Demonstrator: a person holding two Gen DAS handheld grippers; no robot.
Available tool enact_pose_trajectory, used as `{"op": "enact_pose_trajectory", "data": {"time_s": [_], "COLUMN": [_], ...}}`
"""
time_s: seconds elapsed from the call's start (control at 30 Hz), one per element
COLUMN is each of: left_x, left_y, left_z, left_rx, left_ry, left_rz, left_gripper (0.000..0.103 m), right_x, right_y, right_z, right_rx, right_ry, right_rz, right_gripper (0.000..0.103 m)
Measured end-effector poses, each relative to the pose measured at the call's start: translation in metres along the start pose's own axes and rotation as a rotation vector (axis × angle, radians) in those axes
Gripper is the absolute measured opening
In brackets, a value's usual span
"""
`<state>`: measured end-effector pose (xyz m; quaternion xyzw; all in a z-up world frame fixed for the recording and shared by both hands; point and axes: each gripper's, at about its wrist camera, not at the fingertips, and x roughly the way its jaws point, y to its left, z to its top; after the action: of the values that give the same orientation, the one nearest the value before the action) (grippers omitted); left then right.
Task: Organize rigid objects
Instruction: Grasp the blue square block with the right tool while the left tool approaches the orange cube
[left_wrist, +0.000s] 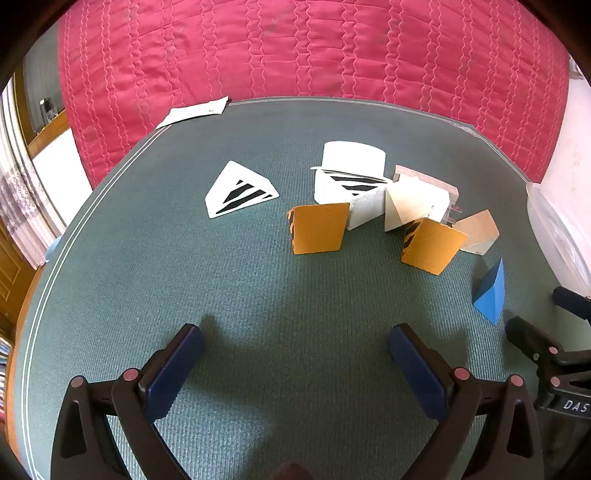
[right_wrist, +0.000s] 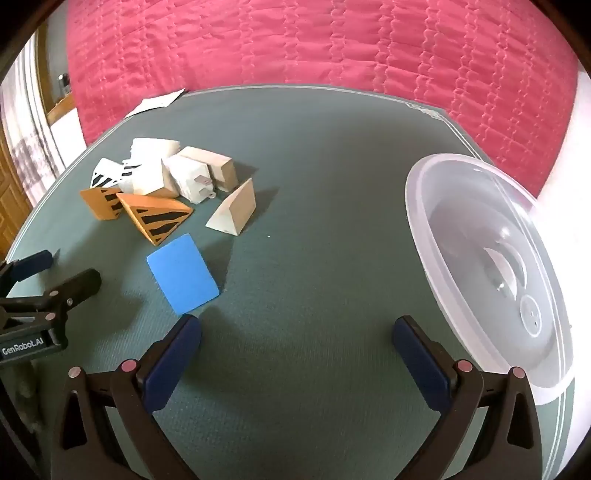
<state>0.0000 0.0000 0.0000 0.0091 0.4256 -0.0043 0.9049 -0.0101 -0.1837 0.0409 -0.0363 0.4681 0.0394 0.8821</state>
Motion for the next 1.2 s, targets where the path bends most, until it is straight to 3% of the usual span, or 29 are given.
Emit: {"op": "enact_pose_trajectory", "data": {"time_s": [0.1,0.13,0.33,0.47,0.67,0.83,1.03,1.2], "left_x": [0.000,0.000,0.000,-0.001,-0.010,-0.009,-0.008,-0.008], "left_y": [0.000,0.000,0.000,0.006,0.030,0.049,0.051,0.053], "left_z": [0.000,0.000,0.000,-0.004,-0.006,-0.004,-0.003,-0.003], "left_rx": [-0.001,-0.001,0.000,0.001,-0.095,-0.197,-0.210,-0.211], "left_ry": [0.005,0.004,0.004,0.001,-0.067,-0.084,-0.089,-0.087], "left_rz": [-0.002,-0.002,-0.003,-0.013,-0.042,-0.033,-0.030,-0.032], "left_gripper": [0.103,0.103,0.103,0.103,0.103,0.102,0.102,0.102], "right_x": [0.000,0.000,-0.002,-0.010,-0.029,-0.032,-0.023,-0.015], "right_y": [-0.004,0.000,0.000,0.000,-0.004,0.015,0.036,0.036], "right_z": [-0.001,-0.002,-0.001,0.004,0.013,0.017,0.027,0.037], "right_rx": [0.018,-0.032,-0.018,-0.023,-0.036,-0.097,-0.174,-0.173], "right_ry": [-0.006,-0.014,-0.011,-0.038,-0.084,-0.068,-0.070,-0.079], "right_rz": [-0.011,-0.038,-0.018,0.050,0.133,0.198,0.202,0.196], "right_gripper": [0.103,0.103,0.103,0.103,0.086,0.073,0.062,0.047]}}
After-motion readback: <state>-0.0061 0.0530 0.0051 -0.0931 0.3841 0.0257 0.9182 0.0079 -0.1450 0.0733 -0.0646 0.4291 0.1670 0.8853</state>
